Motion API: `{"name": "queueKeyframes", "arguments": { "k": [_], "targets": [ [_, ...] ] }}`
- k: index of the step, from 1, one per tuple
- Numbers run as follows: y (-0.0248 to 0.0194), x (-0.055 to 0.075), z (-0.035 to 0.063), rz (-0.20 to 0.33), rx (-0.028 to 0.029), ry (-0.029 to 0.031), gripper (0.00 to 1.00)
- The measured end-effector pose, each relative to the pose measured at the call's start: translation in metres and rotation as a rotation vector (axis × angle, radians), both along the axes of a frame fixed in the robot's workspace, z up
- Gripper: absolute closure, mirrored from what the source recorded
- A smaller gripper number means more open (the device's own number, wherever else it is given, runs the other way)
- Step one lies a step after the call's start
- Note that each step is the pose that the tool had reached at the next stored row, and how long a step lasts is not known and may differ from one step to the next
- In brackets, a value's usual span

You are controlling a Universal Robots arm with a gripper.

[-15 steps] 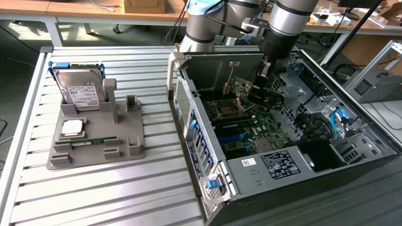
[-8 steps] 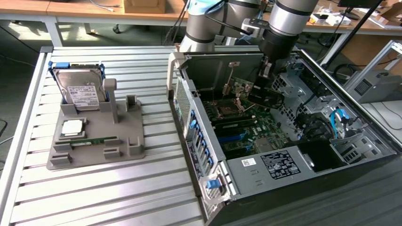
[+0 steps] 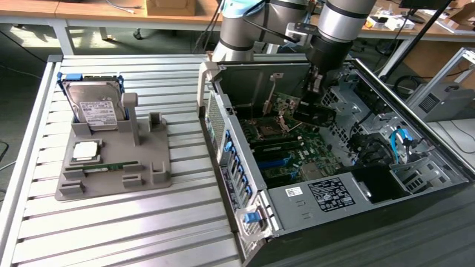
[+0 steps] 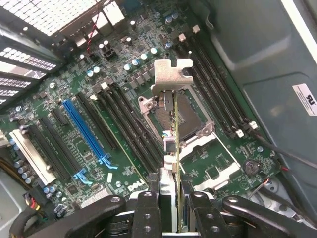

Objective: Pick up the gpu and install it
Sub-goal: 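Insert the gpu into the slot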

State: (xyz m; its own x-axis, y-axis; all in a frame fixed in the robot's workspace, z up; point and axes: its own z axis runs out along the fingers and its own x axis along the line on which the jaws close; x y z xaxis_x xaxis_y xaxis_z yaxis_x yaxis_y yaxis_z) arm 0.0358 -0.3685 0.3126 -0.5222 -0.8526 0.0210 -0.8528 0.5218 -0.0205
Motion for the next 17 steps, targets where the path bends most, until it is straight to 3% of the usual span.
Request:
{"name": "queueKeyframes", "arguments": {
  "k": [17],
  "targets": [
    [0.0000, 0.0000, 0.0000, 0.147, -0.0001, 0.0000, 0.73]
  ]
}}
